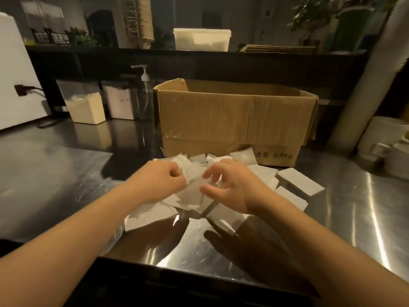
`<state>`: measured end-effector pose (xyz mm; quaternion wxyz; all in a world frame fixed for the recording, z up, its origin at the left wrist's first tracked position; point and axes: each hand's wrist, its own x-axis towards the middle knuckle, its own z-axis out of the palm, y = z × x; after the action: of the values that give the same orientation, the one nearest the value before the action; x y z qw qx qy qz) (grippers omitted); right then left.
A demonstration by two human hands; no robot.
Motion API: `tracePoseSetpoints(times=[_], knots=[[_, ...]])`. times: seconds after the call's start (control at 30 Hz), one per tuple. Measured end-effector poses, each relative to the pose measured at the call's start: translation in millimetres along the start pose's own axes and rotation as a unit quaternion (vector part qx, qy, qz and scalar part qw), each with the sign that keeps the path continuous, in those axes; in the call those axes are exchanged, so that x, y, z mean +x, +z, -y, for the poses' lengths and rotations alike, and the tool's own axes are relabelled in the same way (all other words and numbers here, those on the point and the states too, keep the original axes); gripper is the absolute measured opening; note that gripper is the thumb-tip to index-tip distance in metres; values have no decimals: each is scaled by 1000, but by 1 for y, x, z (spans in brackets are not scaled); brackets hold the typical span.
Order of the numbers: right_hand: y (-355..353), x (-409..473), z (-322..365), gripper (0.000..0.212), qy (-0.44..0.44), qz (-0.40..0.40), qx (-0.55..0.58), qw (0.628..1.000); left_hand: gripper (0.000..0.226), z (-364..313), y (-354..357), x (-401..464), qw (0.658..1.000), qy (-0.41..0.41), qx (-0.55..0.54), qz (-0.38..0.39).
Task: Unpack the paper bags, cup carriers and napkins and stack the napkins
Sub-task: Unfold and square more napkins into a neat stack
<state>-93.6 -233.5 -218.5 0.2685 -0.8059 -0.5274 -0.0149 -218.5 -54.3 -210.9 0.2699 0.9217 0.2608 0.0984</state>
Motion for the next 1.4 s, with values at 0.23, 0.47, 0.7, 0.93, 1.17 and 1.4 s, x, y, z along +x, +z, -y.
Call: tracePoseSetpoints(times=[0.23,0.47,0.7,0.93,1.17,1.4], knots=[[27,12,26,46,-86,73,-101,988,38,16,-25,-12,983,-39,131,124],[38,8,28,33,-108,13,-149,983,62,20,-27,-11,982,-21,124,138],[41,10,22,22,-3,-8,-9,1000,57,22,-24,-9,987,-42,109,115],[34,7,17,15,85,-92,226,966,59,18,-40,-12,992,6,105,63],[3,12,13,19,108,-200,413,882,30,-18,-57,-7,994,73,-77,35],[-47,15,-13,23,135,-259,463,837,22,-64,-33,15,948,142,-284,30]])
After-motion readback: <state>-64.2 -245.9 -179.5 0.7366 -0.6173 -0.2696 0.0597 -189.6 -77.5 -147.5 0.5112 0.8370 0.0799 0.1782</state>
